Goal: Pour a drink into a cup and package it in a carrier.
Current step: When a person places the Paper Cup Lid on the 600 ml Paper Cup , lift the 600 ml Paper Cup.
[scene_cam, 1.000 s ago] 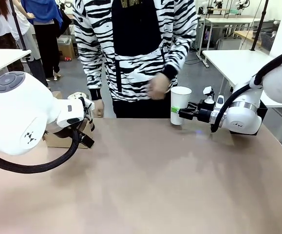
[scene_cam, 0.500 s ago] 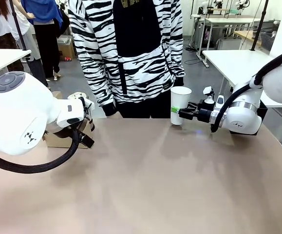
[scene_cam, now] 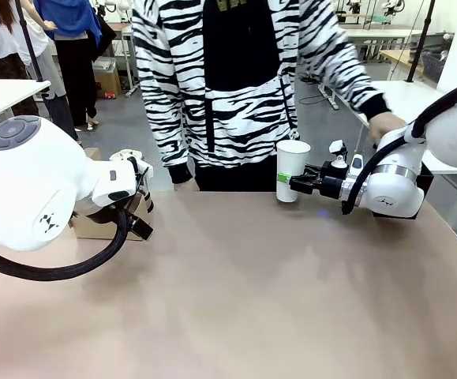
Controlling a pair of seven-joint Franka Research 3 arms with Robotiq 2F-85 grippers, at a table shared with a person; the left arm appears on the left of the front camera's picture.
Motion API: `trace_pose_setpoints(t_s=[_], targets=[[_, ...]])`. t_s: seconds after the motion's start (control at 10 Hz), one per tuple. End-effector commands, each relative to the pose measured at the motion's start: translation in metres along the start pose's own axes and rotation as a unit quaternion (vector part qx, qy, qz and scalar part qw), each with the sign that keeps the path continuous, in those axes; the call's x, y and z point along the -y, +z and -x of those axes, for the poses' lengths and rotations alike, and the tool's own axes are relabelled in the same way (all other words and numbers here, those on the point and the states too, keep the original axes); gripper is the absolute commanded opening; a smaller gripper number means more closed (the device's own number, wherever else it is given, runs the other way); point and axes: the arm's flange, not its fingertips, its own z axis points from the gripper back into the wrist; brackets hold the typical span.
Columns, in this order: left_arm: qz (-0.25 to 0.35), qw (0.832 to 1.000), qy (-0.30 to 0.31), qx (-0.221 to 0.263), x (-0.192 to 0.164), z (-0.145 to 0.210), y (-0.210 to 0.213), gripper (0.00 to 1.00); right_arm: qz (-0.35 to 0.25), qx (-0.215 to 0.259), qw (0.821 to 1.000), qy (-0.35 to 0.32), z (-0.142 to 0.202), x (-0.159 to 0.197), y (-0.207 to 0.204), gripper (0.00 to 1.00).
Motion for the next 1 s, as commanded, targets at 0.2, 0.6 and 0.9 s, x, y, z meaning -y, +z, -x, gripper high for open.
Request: trace_pose_setpoints(t_s=[0.2, 0.6, 0.9], targets=[[0.001, 1.0, 0.001, 0.001, -0.0003, 0.0001, 0.0006, 1.0, 0.0, 0.005, 1.0, -0.004, -0.0034, -0.001, -0.0013, 0.8], [0.001, 1.0, 0.001, 0.001, -0.0003, 0.0001, 0.0006, 1.0, 0.0, 0.005, 1.0, -0.004, -0.0034, -0.001, -0.0013, 0.8], [0.001, 1.0, 0.001, 0.001, -0.0003, 0.0001, 0.0006, 1.0, 0.0, 0.005, 1.0, -0.004, -0.0034, -0.001, -0.0013, 0.8]])
